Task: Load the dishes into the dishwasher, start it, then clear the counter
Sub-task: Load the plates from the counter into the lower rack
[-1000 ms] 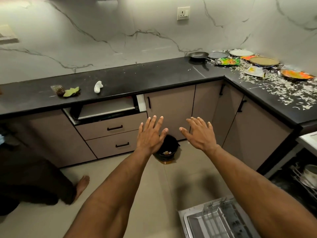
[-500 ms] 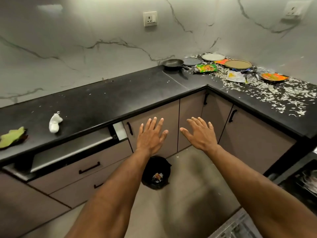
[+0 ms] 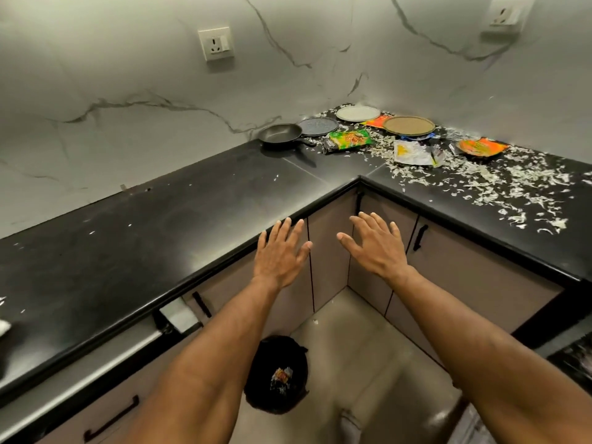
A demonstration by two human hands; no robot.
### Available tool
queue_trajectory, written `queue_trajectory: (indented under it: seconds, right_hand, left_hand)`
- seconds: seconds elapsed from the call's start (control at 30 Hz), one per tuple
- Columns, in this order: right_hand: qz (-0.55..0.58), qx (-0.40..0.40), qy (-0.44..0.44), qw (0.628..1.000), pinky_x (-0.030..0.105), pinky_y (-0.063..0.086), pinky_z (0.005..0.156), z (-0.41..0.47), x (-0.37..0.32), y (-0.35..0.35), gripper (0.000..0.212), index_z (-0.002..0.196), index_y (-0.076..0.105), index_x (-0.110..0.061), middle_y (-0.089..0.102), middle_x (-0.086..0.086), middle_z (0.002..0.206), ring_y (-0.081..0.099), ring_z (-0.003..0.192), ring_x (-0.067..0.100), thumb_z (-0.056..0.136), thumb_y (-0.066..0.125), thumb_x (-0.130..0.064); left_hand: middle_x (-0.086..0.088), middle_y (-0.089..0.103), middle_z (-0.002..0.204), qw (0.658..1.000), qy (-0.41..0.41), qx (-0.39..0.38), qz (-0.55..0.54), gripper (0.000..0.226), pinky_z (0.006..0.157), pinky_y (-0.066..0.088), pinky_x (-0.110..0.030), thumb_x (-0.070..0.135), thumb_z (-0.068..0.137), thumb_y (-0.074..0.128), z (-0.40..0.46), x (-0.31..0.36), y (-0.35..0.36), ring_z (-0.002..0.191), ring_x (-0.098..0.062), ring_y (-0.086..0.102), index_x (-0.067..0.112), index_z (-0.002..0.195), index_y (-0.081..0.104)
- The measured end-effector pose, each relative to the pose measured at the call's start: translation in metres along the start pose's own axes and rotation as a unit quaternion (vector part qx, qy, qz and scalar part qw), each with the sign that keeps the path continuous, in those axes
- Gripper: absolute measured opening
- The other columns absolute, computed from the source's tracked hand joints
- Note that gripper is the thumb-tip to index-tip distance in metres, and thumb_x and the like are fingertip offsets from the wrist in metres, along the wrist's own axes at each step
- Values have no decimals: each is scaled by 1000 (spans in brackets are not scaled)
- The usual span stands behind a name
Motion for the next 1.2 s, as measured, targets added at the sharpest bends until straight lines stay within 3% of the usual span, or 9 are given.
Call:
queue_trajectory:
  seconds: [0.8,0.97,1.2]
  right_hand:
    - [-28,1,52,998,53,13,118,312,183,4,66,148,33,-27,27,0,158,21,147,20,94,30,-66]
    - [-17,-18,97,995,53,14,118,379,224,9,71,150,30,-27,22,0,161,18,148,20,93,27,-69]
    - [-11,-5,133,991,50,17,118,450,279,7,80,147,37,-26,29,1,158,23,146,19,88,20,-76]
  left_hand:
    - [0,7,163,995,90,-40,-36,61,121,1,-44,53,101,23,382,76,73,150,-19,1,28,155,9]
    - [0,5,163,990,123,-58,-26,61,120,2,-45,55,101,20,464,88,82,150,-20,1,29,155,8]
    - [0,7,163,988,136,-60,-44,62,120,3,-46,57,100,21,569,114,96,150,-19,2,28,155,12]
Point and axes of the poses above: each hand's wrist, its own z-axis towards the middle knuckle, its own y-axis out of the palm, x = y × z, the point moved 7 cm from there along z, towards the middle knuckle
